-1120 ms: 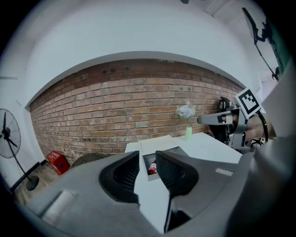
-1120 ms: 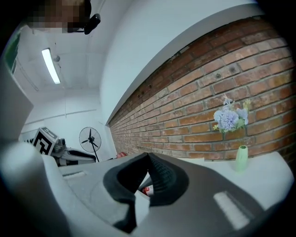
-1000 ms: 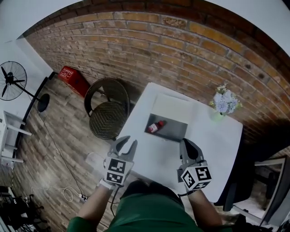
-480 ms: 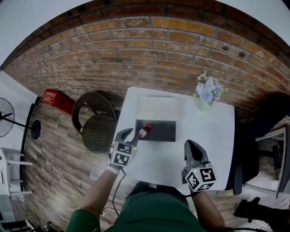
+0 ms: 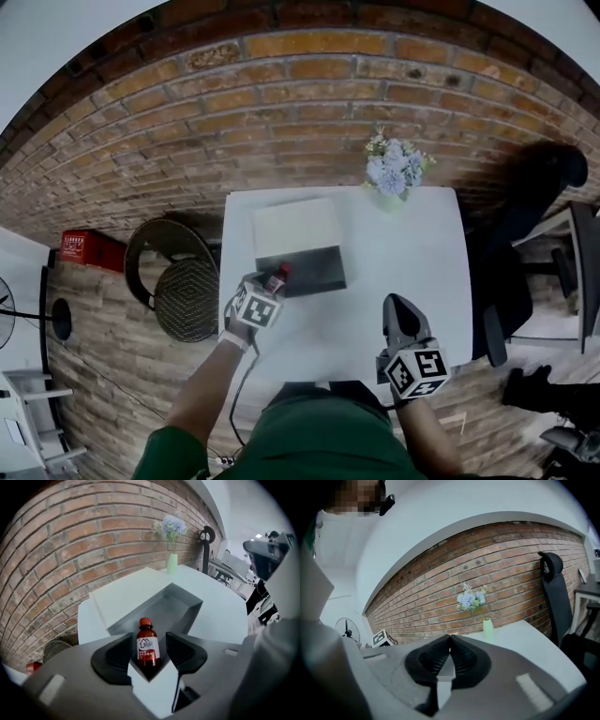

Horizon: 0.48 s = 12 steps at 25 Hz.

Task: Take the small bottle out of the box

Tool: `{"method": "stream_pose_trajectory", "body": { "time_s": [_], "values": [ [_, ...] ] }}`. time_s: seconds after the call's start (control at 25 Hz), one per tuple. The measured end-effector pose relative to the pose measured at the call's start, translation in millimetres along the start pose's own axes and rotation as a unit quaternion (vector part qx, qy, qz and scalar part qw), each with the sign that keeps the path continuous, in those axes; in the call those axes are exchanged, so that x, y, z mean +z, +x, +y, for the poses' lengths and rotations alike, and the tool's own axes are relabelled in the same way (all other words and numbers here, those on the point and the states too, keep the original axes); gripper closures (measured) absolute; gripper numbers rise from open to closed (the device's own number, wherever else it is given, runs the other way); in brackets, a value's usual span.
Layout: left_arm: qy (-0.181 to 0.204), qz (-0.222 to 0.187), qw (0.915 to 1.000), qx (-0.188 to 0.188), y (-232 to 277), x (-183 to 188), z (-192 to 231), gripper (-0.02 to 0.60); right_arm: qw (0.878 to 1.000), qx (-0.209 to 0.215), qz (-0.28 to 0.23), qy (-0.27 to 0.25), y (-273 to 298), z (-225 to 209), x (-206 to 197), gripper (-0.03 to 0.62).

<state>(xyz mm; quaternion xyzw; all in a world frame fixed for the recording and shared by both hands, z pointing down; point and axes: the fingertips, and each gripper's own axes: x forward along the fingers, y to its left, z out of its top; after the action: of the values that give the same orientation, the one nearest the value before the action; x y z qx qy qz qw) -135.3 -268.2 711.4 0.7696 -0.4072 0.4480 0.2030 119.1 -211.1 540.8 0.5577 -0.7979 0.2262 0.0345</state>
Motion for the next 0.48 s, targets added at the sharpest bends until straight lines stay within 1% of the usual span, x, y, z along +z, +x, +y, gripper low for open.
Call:
{"method": "stream_pose_trajectory", "body": {
  "time_s": [0.12, 0.2, 0.36, 0.44, 0.48],
  "values": [
    [0.029, 0.039, 0.9987, -0.012, 11.0, -3.0, -4.0, 0.347, 1.0, -0.012, -0.003, 0.005, -0.6, 0.5, -1.6, 0.591],
    [0.053, 0.064, 0.9965, -0.012, 17.9, -3.6, -5.0, 0.347, 1.0, -0.016, -0.004, 0.007, 0.6, 2.8, -2.7, 0.591],
    [0.1, 0.124, 0.9872, -0.003, 34.2, -12.2, -5.9, 0.348, 1.0, -0.023, -0.002, 0.014, 2.7, 8.2, -8.9, 0.591],
    [0.107, 0.154, 0.9822, -0.009, 42.8, -20.5, -6.5, 0.348, 1.0, -0.025, -0.002, 0.015, 3.7, 11.4, -11.6, 0.591],
    [0.106, 0.165, 0.9806, -0.012, 46.4, -23.2, -6.0, 0.359, 1.0, -0.026, -0.001, 0.015, 4.5, 13.0, -12.7, 0.591]
  ]
}}
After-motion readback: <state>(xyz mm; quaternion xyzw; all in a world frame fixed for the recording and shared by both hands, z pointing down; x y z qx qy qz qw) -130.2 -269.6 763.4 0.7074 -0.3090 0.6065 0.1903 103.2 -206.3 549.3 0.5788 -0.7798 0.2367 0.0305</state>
